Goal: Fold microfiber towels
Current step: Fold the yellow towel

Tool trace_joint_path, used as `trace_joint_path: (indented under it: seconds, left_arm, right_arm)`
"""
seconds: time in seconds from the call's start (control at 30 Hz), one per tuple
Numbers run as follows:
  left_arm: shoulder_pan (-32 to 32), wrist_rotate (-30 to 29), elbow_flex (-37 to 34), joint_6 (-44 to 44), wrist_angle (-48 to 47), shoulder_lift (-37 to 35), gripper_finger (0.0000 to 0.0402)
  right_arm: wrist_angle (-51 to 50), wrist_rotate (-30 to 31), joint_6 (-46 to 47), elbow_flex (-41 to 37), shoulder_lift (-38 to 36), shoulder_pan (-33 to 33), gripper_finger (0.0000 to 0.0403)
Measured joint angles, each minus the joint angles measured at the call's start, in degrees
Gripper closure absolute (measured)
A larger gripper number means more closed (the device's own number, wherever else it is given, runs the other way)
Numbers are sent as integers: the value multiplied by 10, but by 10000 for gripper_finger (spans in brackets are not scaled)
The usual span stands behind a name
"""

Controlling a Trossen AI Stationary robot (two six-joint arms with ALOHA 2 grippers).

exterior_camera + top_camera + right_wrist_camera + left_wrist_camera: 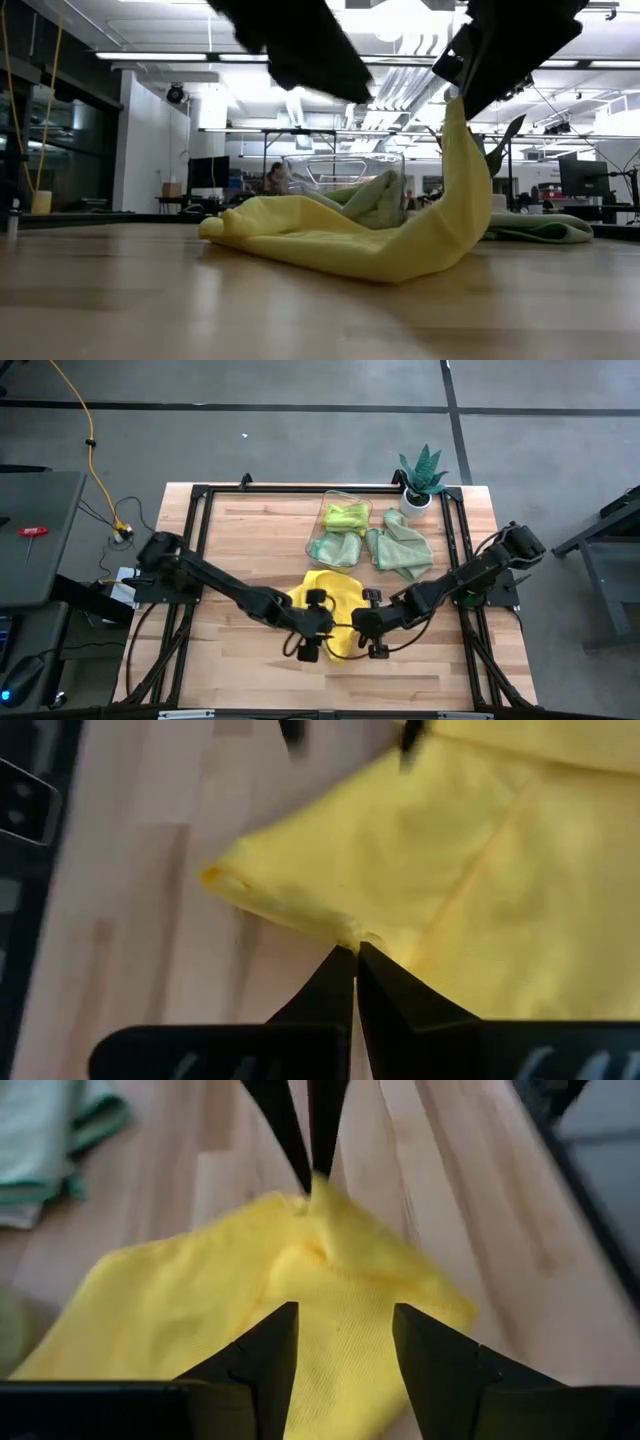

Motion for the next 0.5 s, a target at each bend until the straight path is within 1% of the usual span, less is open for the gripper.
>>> trace_joint_path:
  seconds: [0.1,0.23,0.3,0.37,0.5]
  left_arm:
    - [2,-3,5,37,38,48,231]
    - [16,-3,17,41,29,96,213]
    - [25,5,20,39,30,108,207]
    - [34,9,23,37,46,114,205]
    - [50,9,23,42,76,114,204]
  right_arm:
    - [7,-4,-1,0,2,3,402]
    - [5,-5,-1,0,1,11,403]
    - [-6,-4,0,0,0,22,403]
    - [-43,-3,6,0,0,34,403]
    - [-101,-3,63,-2,0,57,403]
